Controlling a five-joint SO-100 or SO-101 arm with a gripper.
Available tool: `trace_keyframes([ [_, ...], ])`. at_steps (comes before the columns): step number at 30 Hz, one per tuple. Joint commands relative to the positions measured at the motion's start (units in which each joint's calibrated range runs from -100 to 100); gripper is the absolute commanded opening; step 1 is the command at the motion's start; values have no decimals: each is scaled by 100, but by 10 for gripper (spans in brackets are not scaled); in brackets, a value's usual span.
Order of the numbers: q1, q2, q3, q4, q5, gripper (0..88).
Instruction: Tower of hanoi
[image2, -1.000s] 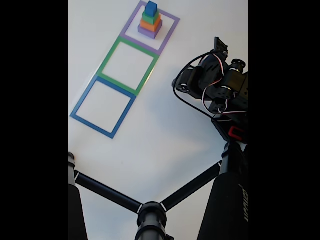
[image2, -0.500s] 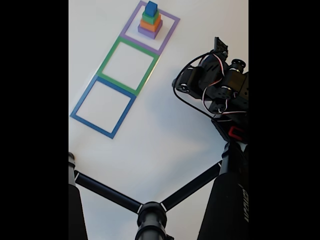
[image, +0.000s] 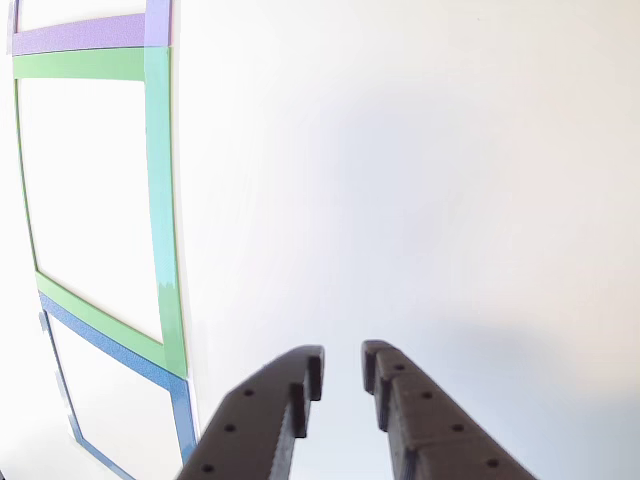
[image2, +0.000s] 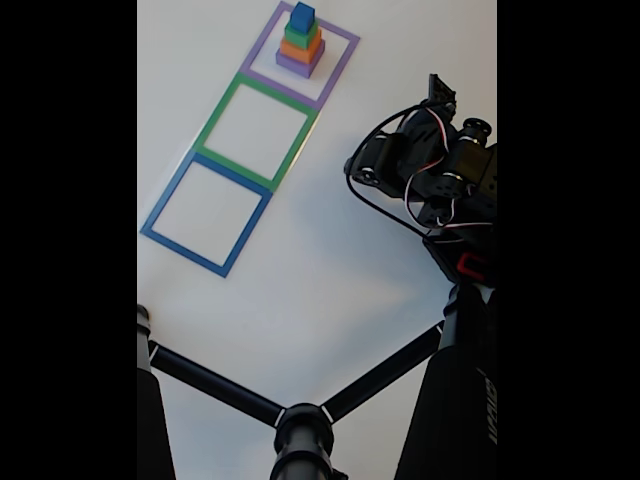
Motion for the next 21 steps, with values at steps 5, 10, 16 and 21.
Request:
trace_keyframes([
  [5,-58,-85,-49,189,-67,2],
  [10,-125,-85,-49,189,119,2],
  [16,-250,-85,-49,189,152,1],
  [21,-87,-28,-303,148,524,0],
])
